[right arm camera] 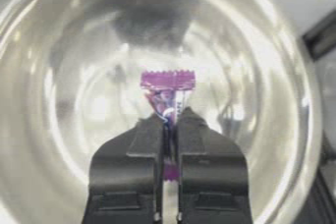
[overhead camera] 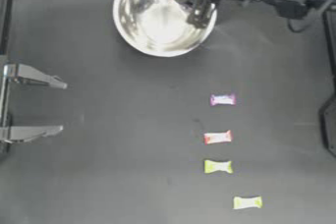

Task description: Put candies in bowl

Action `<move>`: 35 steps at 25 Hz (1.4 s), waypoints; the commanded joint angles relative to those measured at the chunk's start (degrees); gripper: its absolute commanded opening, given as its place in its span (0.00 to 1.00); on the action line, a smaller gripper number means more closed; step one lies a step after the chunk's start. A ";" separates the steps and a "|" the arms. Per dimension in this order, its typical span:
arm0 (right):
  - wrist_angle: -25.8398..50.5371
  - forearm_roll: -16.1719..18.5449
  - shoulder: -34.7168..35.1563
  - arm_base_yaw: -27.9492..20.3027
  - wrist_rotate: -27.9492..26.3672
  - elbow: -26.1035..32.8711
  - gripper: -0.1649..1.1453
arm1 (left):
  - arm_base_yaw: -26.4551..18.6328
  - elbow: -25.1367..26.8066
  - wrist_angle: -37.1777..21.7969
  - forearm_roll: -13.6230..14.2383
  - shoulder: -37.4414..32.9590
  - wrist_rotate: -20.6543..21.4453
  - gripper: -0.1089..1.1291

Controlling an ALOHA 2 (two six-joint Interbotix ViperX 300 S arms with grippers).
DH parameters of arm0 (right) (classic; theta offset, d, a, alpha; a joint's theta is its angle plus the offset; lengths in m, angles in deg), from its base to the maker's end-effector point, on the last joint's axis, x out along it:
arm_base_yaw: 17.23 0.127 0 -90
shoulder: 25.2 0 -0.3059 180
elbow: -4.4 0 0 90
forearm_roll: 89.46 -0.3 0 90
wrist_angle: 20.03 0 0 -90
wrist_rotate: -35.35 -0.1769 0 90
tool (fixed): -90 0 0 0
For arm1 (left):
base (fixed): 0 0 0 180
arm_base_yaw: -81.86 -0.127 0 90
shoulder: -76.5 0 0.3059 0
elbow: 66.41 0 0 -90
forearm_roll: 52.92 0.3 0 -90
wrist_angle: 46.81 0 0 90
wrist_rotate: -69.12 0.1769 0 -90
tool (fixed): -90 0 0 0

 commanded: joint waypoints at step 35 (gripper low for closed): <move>18.90 -6.68 -16.52 6.33 7.38 -5.54 0.84 | -0.53 -0.53 0.53 -0.09 0.97 0.00 0.92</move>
